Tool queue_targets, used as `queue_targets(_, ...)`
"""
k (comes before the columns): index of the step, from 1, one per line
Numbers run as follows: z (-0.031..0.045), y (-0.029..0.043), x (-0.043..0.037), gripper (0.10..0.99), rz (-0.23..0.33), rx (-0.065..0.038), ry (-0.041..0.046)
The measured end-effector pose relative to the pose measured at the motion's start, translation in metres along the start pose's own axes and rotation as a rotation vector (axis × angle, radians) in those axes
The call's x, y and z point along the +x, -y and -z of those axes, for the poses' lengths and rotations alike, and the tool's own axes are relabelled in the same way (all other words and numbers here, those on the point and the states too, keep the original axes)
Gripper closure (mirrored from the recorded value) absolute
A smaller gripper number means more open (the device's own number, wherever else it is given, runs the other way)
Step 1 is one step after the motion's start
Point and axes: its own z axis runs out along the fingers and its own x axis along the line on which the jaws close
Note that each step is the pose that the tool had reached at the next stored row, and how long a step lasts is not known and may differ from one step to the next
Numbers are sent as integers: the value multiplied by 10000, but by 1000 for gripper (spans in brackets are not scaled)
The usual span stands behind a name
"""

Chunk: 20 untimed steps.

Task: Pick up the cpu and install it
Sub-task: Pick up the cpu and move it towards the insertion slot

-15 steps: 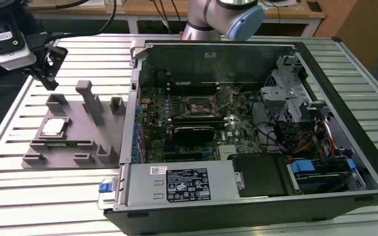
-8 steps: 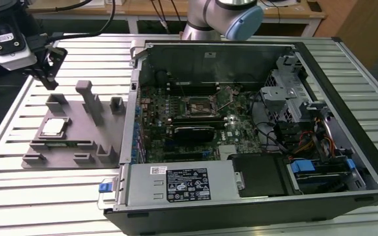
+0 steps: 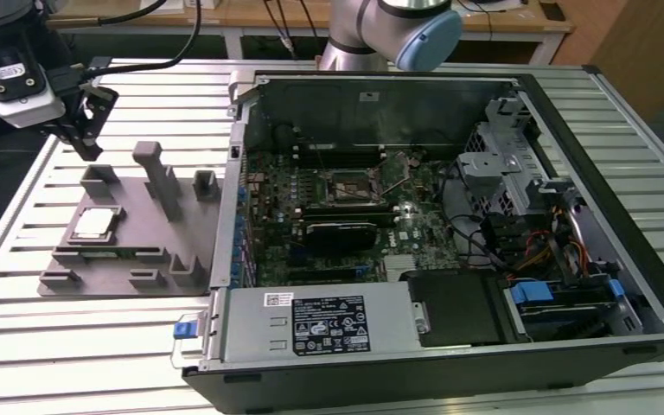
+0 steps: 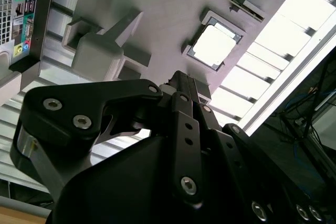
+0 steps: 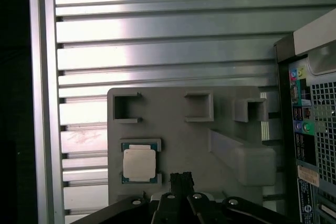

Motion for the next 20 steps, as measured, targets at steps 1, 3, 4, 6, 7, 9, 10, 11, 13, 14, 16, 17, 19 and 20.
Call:
queue_targets(1,-1,0,0,980,0,0,0)
queue_targets(3,-7,1,1,980,0,0,1)
queue_targets(4,-11,1,1,980,0,-1,1)
queue_targets(6,-20,1,2,980,0,0,1)
queue_targets(7,-26,1,3,980,0,0,1)
queue_targets(9,-39,2,5,980,0,0,1)
queue_targets(10,-47,2,6,980,0,-1,1)
queue_targets(11,-55,3,8,980,0,0,0)
queue_targets(13,-78,4,13,980,-1,0,1)
queue_targets(14,-92,5,17,980,0,0,1)
queue_targets(16,-120,7,26,980,-1,0,1)
queue_targets(17,-137,8,33,980,-1,0,1)
queue_targets(19,-167,10,45,980,0,0,0)
queue_targets(20,-179,12,49,980,0,1,0)
